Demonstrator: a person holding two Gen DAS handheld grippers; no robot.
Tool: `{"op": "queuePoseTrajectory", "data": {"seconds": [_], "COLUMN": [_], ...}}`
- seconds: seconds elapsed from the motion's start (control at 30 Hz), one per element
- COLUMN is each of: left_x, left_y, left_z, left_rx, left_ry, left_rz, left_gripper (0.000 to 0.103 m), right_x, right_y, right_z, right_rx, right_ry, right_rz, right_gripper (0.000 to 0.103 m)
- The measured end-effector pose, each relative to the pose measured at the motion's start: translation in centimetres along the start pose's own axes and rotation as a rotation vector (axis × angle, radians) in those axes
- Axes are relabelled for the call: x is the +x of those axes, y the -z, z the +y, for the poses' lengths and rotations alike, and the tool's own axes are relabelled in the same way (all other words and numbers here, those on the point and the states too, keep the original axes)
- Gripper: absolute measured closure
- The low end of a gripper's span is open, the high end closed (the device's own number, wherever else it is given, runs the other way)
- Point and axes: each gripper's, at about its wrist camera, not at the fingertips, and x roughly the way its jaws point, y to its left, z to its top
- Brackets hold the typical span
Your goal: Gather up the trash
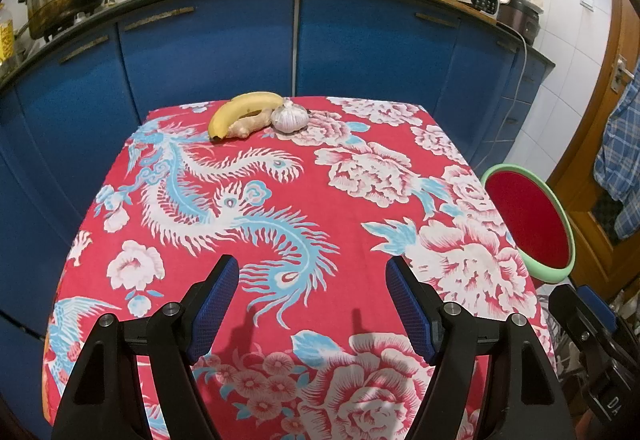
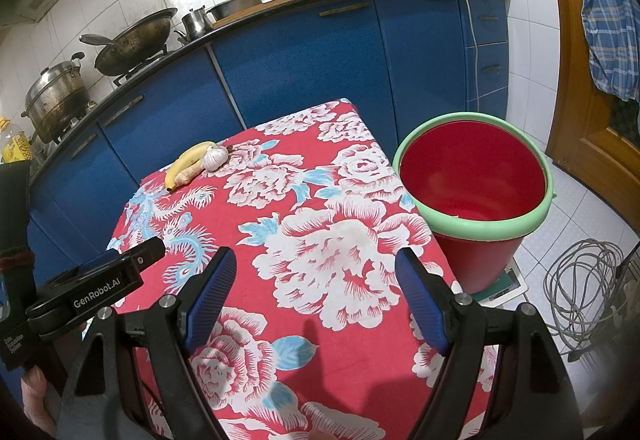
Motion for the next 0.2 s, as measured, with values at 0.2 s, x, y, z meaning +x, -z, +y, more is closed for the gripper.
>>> {"op": "queuePoseTrajectory", "data": {"seconds": [0.2], "left_x": [0.01], "left_y": [0.00], "left_z": [0.01], "left_rx": [0.001], "left_ry": [0.000], "left_rz": [0.000], "left_gripper": [0.026], "right_x": [-0.05], "right_y": [0.01], "right_z": [-0.01], "right_rx": [0.001], "right_ry": [0.002], "right_rz": [0.000], "right_gripper": [0.022]}}
